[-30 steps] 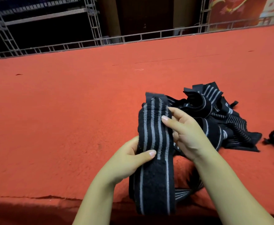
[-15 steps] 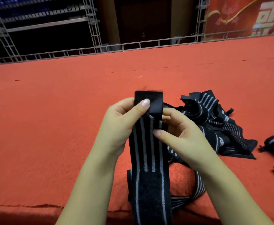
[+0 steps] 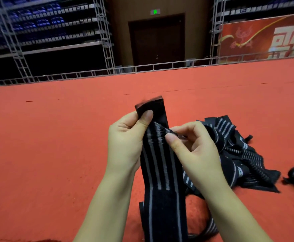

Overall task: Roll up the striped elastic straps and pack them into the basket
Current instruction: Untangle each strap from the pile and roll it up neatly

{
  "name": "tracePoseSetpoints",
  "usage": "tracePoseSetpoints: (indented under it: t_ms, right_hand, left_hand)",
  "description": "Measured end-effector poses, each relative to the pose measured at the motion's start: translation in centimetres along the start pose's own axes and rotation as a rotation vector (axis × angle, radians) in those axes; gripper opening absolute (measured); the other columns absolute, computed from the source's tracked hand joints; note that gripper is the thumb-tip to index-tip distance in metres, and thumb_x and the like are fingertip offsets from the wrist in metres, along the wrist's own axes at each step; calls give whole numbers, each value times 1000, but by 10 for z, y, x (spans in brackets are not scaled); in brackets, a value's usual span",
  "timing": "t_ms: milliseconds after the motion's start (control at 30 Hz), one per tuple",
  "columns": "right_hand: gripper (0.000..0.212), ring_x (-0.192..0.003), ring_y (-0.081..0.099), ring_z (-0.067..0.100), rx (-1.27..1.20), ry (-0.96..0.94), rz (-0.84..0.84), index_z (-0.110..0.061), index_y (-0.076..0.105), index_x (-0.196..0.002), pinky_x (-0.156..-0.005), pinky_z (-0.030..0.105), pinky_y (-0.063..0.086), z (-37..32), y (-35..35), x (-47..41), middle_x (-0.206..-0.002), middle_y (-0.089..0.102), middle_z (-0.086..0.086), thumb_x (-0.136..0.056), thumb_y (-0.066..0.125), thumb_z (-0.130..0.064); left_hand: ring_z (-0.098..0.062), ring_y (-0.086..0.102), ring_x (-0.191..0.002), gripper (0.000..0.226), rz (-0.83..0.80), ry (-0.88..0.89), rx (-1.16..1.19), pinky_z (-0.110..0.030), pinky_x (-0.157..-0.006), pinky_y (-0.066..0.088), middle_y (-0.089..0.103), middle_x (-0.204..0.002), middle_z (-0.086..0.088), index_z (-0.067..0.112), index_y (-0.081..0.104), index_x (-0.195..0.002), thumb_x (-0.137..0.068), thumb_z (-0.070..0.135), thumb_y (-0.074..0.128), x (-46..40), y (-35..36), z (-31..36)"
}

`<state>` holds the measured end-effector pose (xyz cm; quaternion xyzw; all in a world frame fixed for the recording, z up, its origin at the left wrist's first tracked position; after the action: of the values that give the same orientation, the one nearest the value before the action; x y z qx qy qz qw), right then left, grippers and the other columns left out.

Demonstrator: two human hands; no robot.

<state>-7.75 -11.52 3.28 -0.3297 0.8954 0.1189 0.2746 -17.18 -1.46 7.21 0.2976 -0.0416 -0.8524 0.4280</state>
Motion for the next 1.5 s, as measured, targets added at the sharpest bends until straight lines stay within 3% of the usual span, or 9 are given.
tracePoseSetpoints:
  t_ms: [100, 300, 467, 767, 933, 1033, 1267, 1400, 1500]
  right_hand:
    - [17, -77, 70, 16, -69, 139, -210, -32, 63, -99, -73, 28, 56, 5, 1, 1, -84, 74, -6, -86, 71, -24]
    - [15, -66, 66, 23, -341, 219, -177, -21, 71, -90, -60, 28, 56, 6, -10, 2, -70, 68, 10, -80, 71, -11]
    - [24, -55, 64, 13, -538, 393, -296, -12, 68, -95, -46, 21, 50, 8, -10, 8, -75, 68, 9, -74, 60, -5]
    - [47, -63, 68, 12, -527, 441, -325, -19, 78, -76, -54, 21, 54, 9, -16, 9, -73, 71, 4, -88, 41, 8]
    - [32, -97, 67, 19, -514, 461, -303, -25, 64, -117, -83, 36, 53, 16, -11, 15, -112, 70, 7, -93, 44, -24]
    - [53, -111, 64, 16, -458, 495, -282, -32, 48, -130, -92, 35, 52, 23, -1, 23, -123, 66, 1, -81, 62, -46]
    - [35, -94, 68, 8, -297, 361, -267, -26, 52, -120, -77, 22, 54, 22, 2, 28, -99, 71, -8, -93, 56, -5]
    - [29, -86, 66, 14, -425, 251, -191, -19, 57, -110, -73, 25, 54, 18, -1, 24, -91, 70, 3, -87, 63, -2]
    - [29, -86, 65, 16, -436, 196, -182, -27, 61, -104, -74, 28, 54, 18, -4, 22, -91, 68, 3, -81, 63, -9]
  left_hand:
    - [-10, 67, -65, 13, -65, 14, -35, -24, -61, 54, 74, -72, 3, 23, 79, -73, -74, 20, 67, 5, -3, -2]
    - [-9, 68, -104, 40, -396, -77, -189, -21, -82, 53, 73, -110, 9, 41, 70, -111, -82, 15, 62, 28, -19, -21]
    - [-18, 70, -92, 32, -362, -189, -67, -26, -75, 56, 75, -101, -2, 38, 73, -108, -84, 18, 68, 35, -29, -34]
    - [-12, 68, -68, 42, -315, -295, 122, -21, -58, 54, 74, -83, 0, 25, 78, -77, -85, 2, 45, 39, -28, -43]
    - [-19, 58, -88, 25, -285, -242, 62, -30, -74, 49, 65, -96, -3, 29, 70, -89, -80, 47, 55, 41, -28, -46]
    - [-11, 60, -84, 14, -226, -155, -66, -25, -71, 50, 65, -90, 7, 40, 62, -88, -76, 36, 69, 46, -24, -48]
    - [1, 59, -108, 57, -330, -41, -363, -18, -90, 48, 58, -110, 29, 66, 32, -124, -87, 31, 57, 54, -21, -51]
    - [3, 58, -115, 74, -289, -156, -267, -16, -93, 47, 61, -121, 24, 51, 20, -141, -85, 37, 67, 54, -22, -55]
    - [-8, 65, -109, 56, -325, -331, -121, -20, -83, 53, 70, -116, 12, 29, 46, -134, -82, 29, 66, 57, -20, -63]
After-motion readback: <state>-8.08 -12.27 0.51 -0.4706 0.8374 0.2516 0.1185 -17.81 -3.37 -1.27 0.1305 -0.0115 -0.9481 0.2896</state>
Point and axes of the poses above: each hand's wrist, its own x-axis away from the middle knuckle, its own y-axis out of the palm, z = x × y, the point moved 4 cm from there along -x, towards the middle knuckle
